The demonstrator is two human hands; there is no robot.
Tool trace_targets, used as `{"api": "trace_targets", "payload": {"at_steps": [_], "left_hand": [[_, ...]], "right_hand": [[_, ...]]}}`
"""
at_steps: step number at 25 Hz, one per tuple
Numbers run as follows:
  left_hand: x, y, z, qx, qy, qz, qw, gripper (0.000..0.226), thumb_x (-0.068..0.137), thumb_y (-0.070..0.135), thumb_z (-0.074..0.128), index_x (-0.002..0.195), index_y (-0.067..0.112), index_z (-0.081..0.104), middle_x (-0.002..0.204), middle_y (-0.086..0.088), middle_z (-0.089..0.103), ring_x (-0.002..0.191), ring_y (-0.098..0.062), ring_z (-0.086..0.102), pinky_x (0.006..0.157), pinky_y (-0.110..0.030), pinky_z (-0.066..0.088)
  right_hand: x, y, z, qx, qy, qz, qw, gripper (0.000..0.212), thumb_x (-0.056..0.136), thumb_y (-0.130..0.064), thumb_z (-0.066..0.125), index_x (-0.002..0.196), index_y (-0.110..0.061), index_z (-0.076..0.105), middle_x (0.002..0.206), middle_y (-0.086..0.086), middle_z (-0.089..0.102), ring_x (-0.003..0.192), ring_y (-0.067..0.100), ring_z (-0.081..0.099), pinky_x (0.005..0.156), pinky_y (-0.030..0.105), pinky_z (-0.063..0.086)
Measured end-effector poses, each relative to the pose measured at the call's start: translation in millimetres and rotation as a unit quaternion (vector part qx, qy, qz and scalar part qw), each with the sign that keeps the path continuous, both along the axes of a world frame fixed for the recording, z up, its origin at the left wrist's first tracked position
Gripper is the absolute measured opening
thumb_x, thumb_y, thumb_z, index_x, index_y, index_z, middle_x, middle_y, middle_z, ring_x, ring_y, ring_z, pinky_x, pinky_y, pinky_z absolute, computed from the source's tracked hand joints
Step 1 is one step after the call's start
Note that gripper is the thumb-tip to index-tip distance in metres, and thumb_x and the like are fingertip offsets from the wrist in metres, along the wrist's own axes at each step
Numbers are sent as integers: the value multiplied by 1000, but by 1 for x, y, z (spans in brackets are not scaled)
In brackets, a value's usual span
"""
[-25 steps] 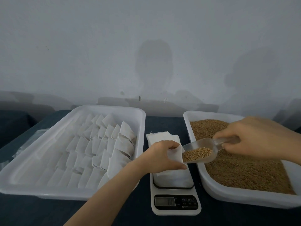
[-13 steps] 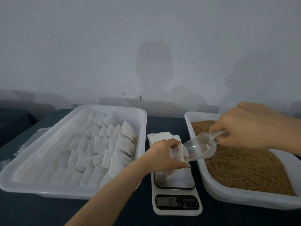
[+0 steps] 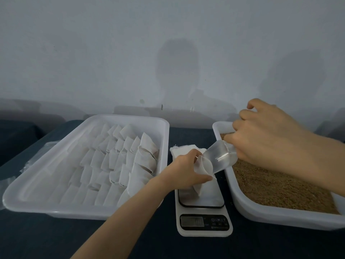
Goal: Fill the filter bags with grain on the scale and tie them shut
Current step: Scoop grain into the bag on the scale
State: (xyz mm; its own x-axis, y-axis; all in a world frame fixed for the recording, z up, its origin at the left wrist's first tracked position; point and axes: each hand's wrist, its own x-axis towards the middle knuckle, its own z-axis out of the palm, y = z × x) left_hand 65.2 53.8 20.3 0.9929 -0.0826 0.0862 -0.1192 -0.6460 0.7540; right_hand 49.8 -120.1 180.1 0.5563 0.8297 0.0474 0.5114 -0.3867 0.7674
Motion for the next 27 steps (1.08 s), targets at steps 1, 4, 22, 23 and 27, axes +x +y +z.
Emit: {"api": "trace_targets", "payload": {"at_steps": [1, 4, 22, 23, 27], "left_hand": [[0, 0, 0, 0, -1, -1, 1000, 68, 72, 49, 78, 127, 28, 44, 109, 12, 51, 101, -11, 54, 87, -27, 50], [1, 1, 0, -5, -6, -8, 1000, 64, 71, 46, 80, 123, 28, 46, 110, 12, 53, 102, -10, 54, 86, -24, 48], [8, 7, 1, -44, -38, 57, 997, 20, 98, 8, 49, 99, 10, 68, 88, 7, 63, 81, -14, 62, 75, -18, 52], [7, 6, 1, -43, -40, 57, 997, 20, 98, 7, 49, 99, 11, 69, 89, 8, 63, 81, -13, 61, 75, -17, 52], [5, 7, 1, -46, -51, 56, 996, 21, 97, 5, 49, 97, 13, 68, 99, 2, 67, 87, -12, 61, 79, -19, 54]], "right_hand": [[0, -2, -2, 1, -1, 0, 1000, 20, 88, -17, 44, 87, -27, 61, 78, -8, 58, 70, 19, 37, 86, 35, 31], [5, -8, -5, 7, -9, 0, 1000, 21, 88, -20, 45, 92, -29, 63, 79, -9, 57, 73, 19, 39, 91, 37, 32], [7, -44, -10, 72, 9, 14, 997, 39, 87, -33, 34, 111, -34, 65, 98, -8, 69, 95, 19, 59, 101, 41, 29], [7, -48, -9, 78, 10, 21, 997, 36, 83, -34, 41, 106, -32, 68, 92, -7, 70, 88, 20, 61, 95, 42, 37], [33, -98, -17, 225, 12, 29, 974, 30, 85, -43, 47, 102, -30, 70, 80, -6, 67, 67, 21, 61, 72, 37, 41]]}}
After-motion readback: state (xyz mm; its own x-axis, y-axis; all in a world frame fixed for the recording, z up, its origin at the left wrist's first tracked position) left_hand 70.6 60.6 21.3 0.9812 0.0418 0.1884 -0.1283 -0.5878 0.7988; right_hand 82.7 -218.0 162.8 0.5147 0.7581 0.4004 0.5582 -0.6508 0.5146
